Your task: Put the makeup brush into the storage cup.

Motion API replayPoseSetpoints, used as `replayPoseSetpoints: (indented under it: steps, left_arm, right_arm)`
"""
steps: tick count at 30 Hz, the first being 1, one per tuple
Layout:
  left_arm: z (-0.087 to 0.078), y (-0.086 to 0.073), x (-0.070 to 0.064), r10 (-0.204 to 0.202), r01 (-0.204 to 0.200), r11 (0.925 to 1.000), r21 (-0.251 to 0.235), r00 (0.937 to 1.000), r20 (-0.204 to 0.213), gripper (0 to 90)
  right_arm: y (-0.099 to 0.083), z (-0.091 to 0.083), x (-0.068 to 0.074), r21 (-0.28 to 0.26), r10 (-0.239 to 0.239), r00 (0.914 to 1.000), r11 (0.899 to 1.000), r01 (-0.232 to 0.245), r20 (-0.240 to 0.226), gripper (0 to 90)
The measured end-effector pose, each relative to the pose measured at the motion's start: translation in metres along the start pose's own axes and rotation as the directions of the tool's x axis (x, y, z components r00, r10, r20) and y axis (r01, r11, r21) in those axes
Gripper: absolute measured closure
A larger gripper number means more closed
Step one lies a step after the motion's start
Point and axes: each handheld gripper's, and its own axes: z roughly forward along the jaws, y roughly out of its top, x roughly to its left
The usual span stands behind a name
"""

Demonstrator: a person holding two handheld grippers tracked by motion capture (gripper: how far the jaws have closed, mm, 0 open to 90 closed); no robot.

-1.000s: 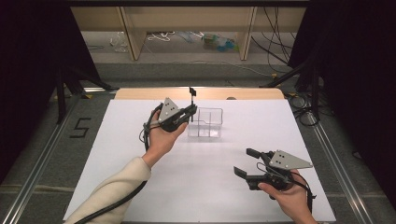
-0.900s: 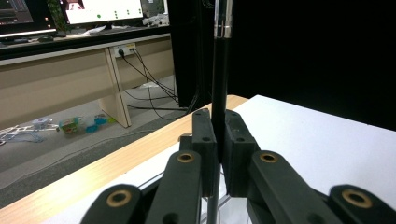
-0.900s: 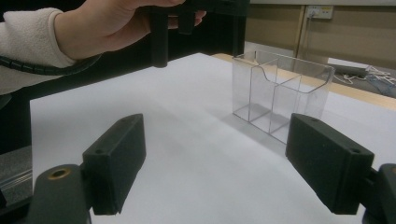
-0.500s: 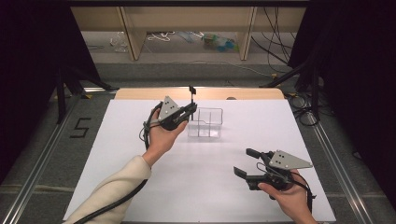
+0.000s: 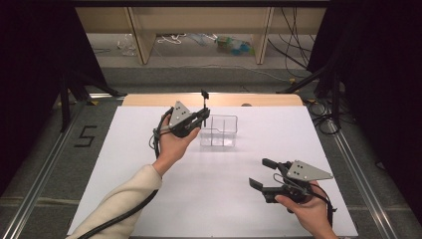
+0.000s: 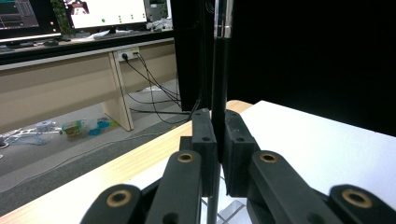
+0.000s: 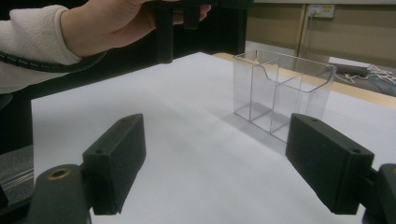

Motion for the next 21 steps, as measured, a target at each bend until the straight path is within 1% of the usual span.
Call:
replayPoseSetpoints:
  steps: [7, 9, 10, 11, 13, 15, 17, 18, 21]
  left_arm:
    - [0.0018, 0.0004, 0.0007, -0.001, 0.001, 1.0, -0.002, 1.0, 0.001, 85.1]
    - [0.002, 0.0005, 0.0011, -0.001, 0.001, 1.0, -0.002, 1.0, 0.001, 85.1]
    - [0.0022, 0.0006, 0.0013, -0.002, 0.002, 1.0, -0.002, 1.0, 0.001, 85.1]
    - [0.0023, 0.0005, 0.0015, -0.001, 0.001, 1.0, -0.002, 1.0, 0.001, 85.1]
    - [0.0026, 0.0004, 0.0016, -0.003, 0.003, 1.0, -0.004, 1.0, 0.0, 85.1]
    - [0.0028, 0.0003, 0.0021, -0.002, 0.002, 1.0, -0.003, 1.0, 0.0, 85.1]
    - [0.0028, 0.0002, 0.0024, -0.002, 0.002, 1.0, -0.002, 1.0, 0.0, 85.1]
    - [0.0029, 0.0003, 0.0026, -0.002, 0.002, 1.0, -0.002, 1.0, 0.0, 85.1]
    - [0.0031, 0.0006, 0.0029, -0.003, 0.003, 1.0, -0.002, 1.0, 0.0, 85.1]
  right_arm:
    - [-0.0001, 0.0, 0.0, 0.0, 0.003, 1.0, 1.0, -0.003, -0.001, 21.2]
    - [-0.0001, -0.0006, 0.0015, 0.015, 0.026, 0.9996, 1.0, -0.026, -0.006, 21.3]
    - [-0.0001, 0.0001, -0.0001, -0.001, 0.002, 1.0, 1.0, -0.002, -0.002, 21.2]
    - [-0.0001, -0.0004, 0.001, 0.01, 0.02, 0.9998, 1.0, -0.019, -0.005, 21.3]
    - [-0.0002, -0.0006, 0.0014, 0.014, 0.026, 0.9996, 1.0, -0.026, -0.007, 21.3]
    - [-0.0002, 0.0004, 0.0, -0.003, 0.002, 1.0, 1.0, -0.002, -0.004, 21.3]
    - [-0.0001, 0.0002, 0.0, -0.001, 0.003, 1.0, 1.0, -0.003, -0.003, 21.3]
    - [-0.0002, -0.0005, 0.0013, 0.014, 0.026, 0.9996, 1.0, -0.026, -0.007, 21.2]
    - [-0.0001, -0.0005, 0.0014, 0.015, 0.029, 0.9996, 0.999, -0.029, -0.007, 21.3]
